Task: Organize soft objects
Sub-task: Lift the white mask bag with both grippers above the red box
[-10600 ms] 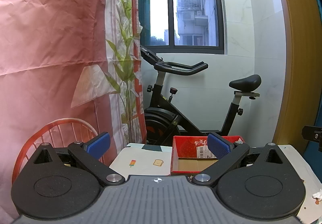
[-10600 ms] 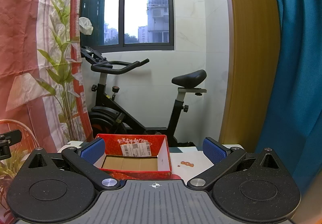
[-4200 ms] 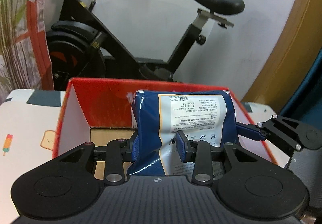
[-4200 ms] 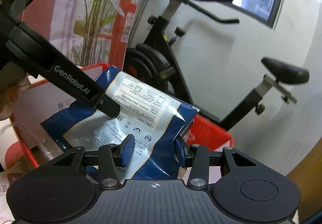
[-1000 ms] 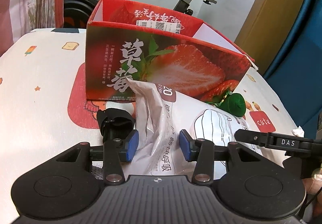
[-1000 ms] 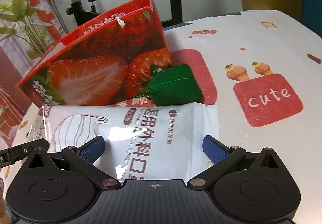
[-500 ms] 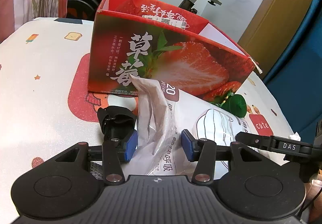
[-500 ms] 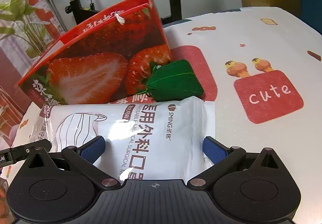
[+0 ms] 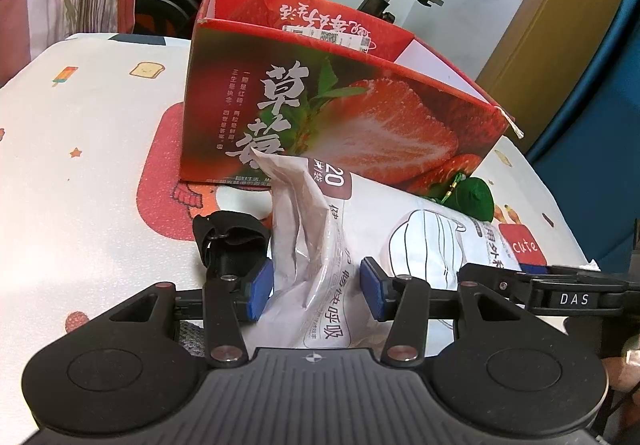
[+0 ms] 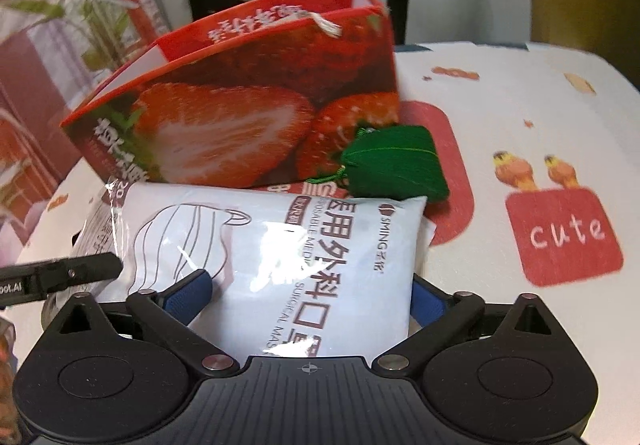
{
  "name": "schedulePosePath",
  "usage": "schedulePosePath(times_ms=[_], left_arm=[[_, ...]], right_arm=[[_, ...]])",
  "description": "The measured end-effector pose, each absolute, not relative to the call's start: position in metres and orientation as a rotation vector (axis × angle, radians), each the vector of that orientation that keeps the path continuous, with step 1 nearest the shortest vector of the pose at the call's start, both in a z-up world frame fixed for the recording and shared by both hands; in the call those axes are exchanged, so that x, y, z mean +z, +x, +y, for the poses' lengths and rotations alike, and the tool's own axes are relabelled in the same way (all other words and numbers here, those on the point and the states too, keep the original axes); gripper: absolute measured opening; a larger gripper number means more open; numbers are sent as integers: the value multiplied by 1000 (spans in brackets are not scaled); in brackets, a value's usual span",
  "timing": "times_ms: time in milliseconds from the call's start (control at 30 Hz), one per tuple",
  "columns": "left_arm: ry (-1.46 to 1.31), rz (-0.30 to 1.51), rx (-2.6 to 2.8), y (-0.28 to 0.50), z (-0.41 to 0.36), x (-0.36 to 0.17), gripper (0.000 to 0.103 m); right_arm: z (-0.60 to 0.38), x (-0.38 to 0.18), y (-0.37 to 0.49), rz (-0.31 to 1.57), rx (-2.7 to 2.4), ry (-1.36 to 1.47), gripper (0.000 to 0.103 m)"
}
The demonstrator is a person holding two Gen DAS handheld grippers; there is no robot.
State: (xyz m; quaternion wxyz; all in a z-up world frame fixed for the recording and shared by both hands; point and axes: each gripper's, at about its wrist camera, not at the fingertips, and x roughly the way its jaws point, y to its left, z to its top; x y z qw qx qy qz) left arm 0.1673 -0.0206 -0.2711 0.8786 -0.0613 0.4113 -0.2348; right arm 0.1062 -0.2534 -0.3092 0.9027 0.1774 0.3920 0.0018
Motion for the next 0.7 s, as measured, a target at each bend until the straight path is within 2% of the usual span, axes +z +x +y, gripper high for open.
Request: schedulePosePath(times_ms=[133, 300, 467, 700], left_arm=[[-121, 870, -490, 168, -22, -270, 52], [-84, 939, -536, 178, -20, -262, 52], [1, 973, -566, 186, -22, -251, 51], [-3, 913, -544, 170, -11, -232, 50]], right_arm=[[-245, -301, 107, 814, 18, 291, 90], [-241, -287, 105, 819, 39, 184, 75], [-240, -278, 103, 824, 84, 120, 67], [-226, -262, 98, 791, 117, 97, 67]])
